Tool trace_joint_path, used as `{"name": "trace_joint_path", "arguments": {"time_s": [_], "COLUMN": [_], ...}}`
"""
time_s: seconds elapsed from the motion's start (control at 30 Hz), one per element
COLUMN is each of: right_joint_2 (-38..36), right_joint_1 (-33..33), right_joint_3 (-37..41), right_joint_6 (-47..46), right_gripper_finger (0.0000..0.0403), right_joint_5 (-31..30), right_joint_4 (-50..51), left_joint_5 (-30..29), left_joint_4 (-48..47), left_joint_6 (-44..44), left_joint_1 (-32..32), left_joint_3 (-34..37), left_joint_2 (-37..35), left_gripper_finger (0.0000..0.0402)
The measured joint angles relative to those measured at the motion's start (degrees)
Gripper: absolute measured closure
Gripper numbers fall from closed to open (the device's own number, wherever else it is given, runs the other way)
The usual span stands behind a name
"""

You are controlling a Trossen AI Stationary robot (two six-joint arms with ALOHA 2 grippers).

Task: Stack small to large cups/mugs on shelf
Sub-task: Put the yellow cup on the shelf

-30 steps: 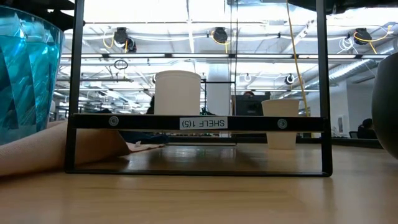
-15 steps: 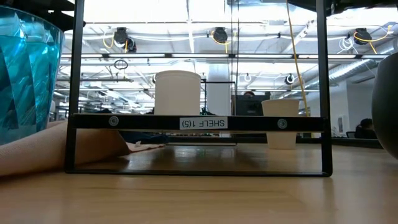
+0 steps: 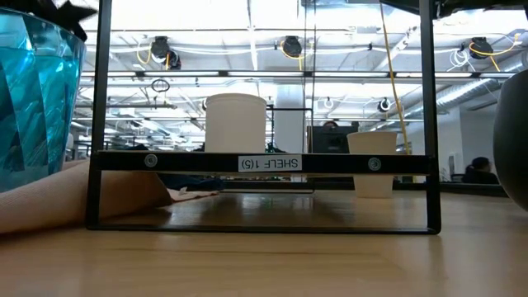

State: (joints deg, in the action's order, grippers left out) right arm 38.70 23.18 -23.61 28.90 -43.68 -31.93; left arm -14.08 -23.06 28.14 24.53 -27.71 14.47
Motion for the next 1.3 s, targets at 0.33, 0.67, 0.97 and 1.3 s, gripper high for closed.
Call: {"name": "trace_joint_path", "arguments": {"time_s": [0.33,0.67,0.97,1.3], "right_joint_2": [-0.02,0.00,-0.02,-0.02], "right_joint_1": [0.00,0.00,0.00,0.00], "right_joint_3": [0.01,0.01,-0.01,0.01], "right_joint_6": [-2.70,-2.72,-2.72,-2.31], "right_gripper_finger": [0.0321,0.0321,0.0321,0.0321], "right_joint_5": [0.00,0.00,0.00,0.00], "right_joint_4": [0.45,0.75,0.47,0.59], "left_joint_5": [3.66,-7.46,-6.87,2.96], "left_joint_4": [0.26,-25.59,-30.43,-25.75], "left_joint_6": [1.58,17.51,44.11,56.68], "left_joint_1": [6.23,20.97,30.53,32.22], "left_joint_3": [-6.25,-20.64,-20.52,-21.39], "left_joint_2": [13.47,25.38,29.07,35.30], "left_gripper_finger": [0.0196,0.0291,0.0333,0.0352]}}
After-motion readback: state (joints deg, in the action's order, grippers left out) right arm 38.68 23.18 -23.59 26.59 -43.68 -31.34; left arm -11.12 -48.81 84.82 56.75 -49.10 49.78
